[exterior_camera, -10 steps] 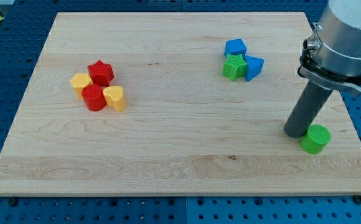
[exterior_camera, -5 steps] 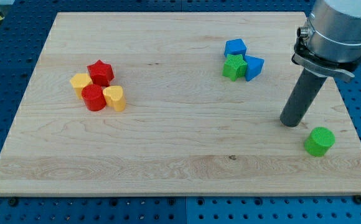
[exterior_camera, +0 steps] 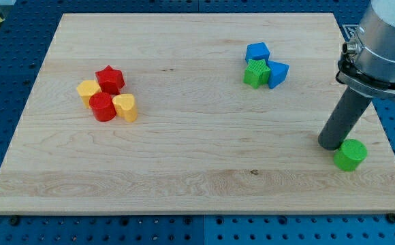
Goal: Place the green circle to the bottom right side of the board
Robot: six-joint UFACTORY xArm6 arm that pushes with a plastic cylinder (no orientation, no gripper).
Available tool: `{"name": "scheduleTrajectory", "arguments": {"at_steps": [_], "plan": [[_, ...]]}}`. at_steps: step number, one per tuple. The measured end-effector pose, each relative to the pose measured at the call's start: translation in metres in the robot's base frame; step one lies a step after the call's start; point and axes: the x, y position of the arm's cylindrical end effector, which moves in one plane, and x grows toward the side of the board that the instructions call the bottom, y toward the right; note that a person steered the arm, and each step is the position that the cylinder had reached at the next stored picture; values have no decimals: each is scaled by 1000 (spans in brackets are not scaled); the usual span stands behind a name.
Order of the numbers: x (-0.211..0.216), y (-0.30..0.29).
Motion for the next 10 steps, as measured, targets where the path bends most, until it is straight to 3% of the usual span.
{"name": "scheduleTrajectory", "arguments": {"at_steps": [4,7,10], "plan": [[-10,20],[-10,1],[12,2]]}}
